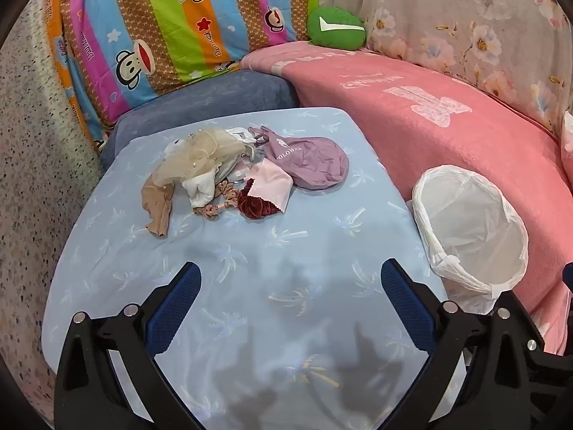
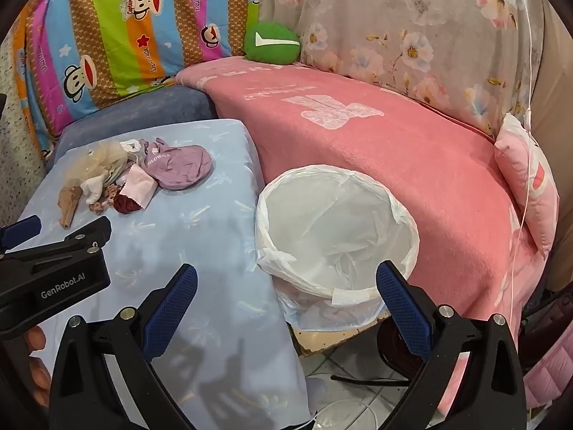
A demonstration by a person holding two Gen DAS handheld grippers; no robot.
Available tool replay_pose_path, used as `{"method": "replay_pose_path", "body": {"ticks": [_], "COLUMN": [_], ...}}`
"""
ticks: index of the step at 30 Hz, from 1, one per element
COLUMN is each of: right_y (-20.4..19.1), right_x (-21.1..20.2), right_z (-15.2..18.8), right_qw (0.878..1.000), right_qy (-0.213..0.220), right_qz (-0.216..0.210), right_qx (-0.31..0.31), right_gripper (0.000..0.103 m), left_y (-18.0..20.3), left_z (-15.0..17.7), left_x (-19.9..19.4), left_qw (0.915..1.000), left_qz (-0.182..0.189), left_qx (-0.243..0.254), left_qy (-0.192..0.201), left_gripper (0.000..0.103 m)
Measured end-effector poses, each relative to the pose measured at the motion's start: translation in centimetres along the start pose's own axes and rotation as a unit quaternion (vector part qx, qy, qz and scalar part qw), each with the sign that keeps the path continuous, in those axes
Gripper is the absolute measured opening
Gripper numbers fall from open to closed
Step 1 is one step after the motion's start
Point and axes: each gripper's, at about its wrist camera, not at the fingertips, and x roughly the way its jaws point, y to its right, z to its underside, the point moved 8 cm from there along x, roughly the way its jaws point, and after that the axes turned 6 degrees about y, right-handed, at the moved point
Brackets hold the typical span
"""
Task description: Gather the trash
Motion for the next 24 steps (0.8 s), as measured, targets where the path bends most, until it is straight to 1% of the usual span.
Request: {"method": "replay_pose_path", "body": {"ticks": [9,13,24], "right_y": [-0.2,-0.5,-1.0], "right_x": [-0.2,-0.2,-1.0], "right_z": [-0.1,-0.7,-0.6], "right_qw": [1.0,1.0,1.0], "right_qy": [0.0,0.0,0.008], "right_qz": [-0.004,-0.005,-0.008], "right_qx": [-0.006,-0.007,-0.011], "right_gripper": [0.097,0.097,0.097], "left_y": [-0.4,-0.5,-1.3], "left_z": [0.0,-0.1,-0.1], "left_x": [-0.2,-0.2,-0.9], "left_qw": [1.0,1.0,0.9999], "left_qz": [-0.002,-0.005,-0.008], "left_qx": [0.001,0.001,-0.008], "left_qy": [0.002,0.002,0.006], "left_gripper": [0.096,0.096,0.096]}}
